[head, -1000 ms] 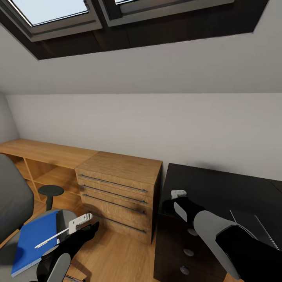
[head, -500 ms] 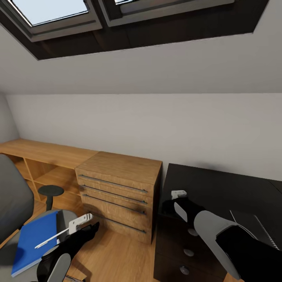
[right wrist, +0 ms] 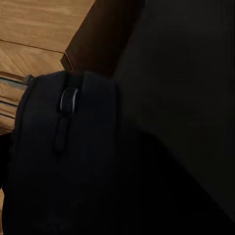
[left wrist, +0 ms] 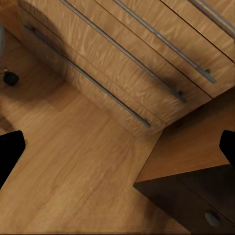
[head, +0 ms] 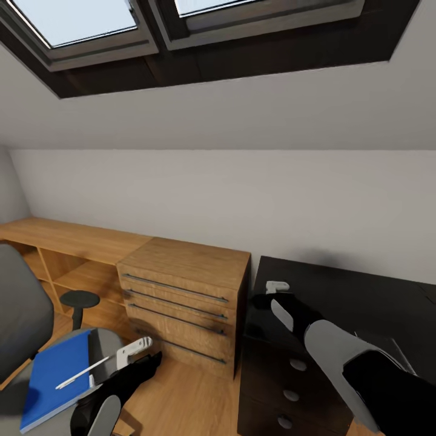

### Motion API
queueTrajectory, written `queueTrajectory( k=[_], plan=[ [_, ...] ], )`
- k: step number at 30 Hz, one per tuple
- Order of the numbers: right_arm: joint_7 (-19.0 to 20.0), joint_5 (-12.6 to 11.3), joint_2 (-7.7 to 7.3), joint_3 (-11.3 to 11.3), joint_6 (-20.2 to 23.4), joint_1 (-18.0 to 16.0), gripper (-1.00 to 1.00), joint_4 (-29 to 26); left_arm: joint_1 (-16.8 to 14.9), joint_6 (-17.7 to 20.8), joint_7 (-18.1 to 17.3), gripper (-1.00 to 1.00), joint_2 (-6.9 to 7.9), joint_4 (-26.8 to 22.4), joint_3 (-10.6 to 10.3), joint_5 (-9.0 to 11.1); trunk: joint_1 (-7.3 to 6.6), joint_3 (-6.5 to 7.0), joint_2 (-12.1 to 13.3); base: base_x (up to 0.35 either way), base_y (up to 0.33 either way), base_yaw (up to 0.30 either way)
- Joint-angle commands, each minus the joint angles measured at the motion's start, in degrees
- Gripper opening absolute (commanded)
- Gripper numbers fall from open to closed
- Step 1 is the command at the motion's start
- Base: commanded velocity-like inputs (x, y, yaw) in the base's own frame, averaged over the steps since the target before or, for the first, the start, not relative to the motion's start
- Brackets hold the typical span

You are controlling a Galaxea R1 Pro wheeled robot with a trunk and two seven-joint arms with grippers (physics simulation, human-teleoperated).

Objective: In the bedroom, organize the workspace by keeping the computer under the desk, ensuring the monitor is on the desk, placing the keyboard on the desk next to the monitor, placing the mouse on the desk next to the keyboard, moving the folder from the swivel chair onto the desk next to the mouse, stacking the notebook on top of the folder with the pen on top of the notebook, and positioning the swivel chair next to the desk.

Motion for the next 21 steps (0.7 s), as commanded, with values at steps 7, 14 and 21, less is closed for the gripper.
queueTrajectory(
  k=[7,14,21],
  plan=[
    [-9.8,-7.4,-7.53,0.5,6.3,7.0,-1.00,-23.1,0.0,0.0,0.7,1.00,0.00,1.1,-4.3,0.5,-1.55,1.19,2.8,0.000,0.000,0.000],
    [-38.9,-11.6,-10.82,0.7,14.6,24.6,-1.00,-64.7,0.0,-0.4,0.9,1.00,0.04,8.0,-6.2,0.5,-3.08,2.45,5.6,0.000,0.000,0.000],
    [-41.7,-11.8,-10.91,0.9,17.4,29.0,-1.00,-73.9,0.0,-4.5,0.5,1.00,0.02,27.5,-10.7,-0.1,-4.62,3.71,8.4,0.000,0.000,0.000]
  ],
)
